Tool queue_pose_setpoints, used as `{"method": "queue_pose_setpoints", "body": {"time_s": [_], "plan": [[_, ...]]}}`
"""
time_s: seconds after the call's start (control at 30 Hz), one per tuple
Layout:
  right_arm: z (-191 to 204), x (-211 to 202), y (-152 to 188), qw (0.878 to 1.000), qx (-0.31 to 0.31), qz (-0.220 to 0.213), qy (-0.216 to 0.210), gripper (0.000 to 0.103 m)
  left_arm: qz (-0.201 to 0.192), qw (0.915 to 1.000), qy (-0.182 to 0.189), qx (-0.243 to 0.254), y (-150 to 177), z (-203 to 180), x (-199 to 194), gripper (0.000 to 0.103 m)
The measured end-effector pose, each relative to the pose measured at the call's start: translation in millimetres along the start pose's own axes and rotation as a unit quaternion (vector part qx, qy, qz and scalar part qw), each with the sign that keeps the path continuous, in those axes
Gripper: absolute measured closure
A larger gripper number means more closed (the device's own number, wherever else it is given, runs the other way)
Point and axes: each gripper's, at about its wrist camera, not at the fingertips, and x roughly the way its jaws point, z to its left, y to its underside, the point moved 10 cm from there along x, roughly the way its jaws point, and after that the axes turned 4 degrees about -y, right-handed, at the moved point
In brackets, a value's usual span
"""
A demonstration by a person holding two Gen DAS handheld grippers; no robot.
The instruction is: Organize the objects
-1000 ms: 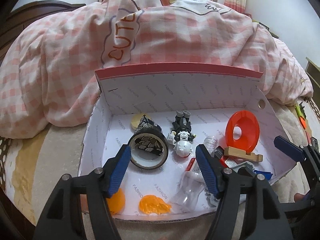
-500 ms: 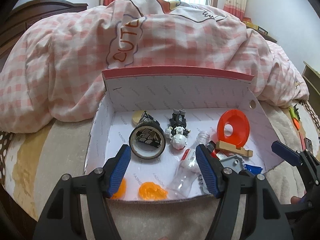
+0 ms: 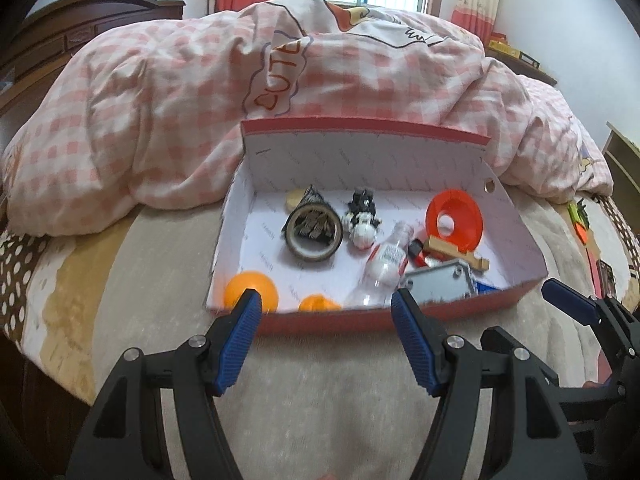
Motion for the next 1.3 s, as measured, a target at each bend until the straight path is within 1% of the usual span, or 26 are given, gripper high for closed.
{"method": "queue_pose_setpoints", "body": {"time_s": [0.13,0.23,0.5,0.8,0.97,1.3], "plan": [[2,-5,12,0.999,0.021,0.017,-0.018,0.018,0.006,0.9999,-0.008,-0.007,11,4,-7,0.035],[3,-8,20,0.999,0.036,0.029,-0.024,0.018,0.014,0.9999,-0.006,-0.006,20,4,-10,0.035],[-4,-5,38,0.997,0.049,0.059,-0.005,0.018,0.032,0.9994,-0.011,-0.005,39,3,-6,0.035],[-9,3,46,0.997,0.049,0.062,0.010,0.018,0.050,0.9986,-0.011,-0.011,48,0,8,0.035],[-8,10,51,0.996,0.048,0.069,0.010,0.018,0.065,0.9978,-0.007,-0.014,52,-3,16,0.035],[-7,14,53,0.996,0.048,0.073,0.009,0.018,0.073,0.9972,-0.001,-0.012,56,-6,22,0.035]]}}
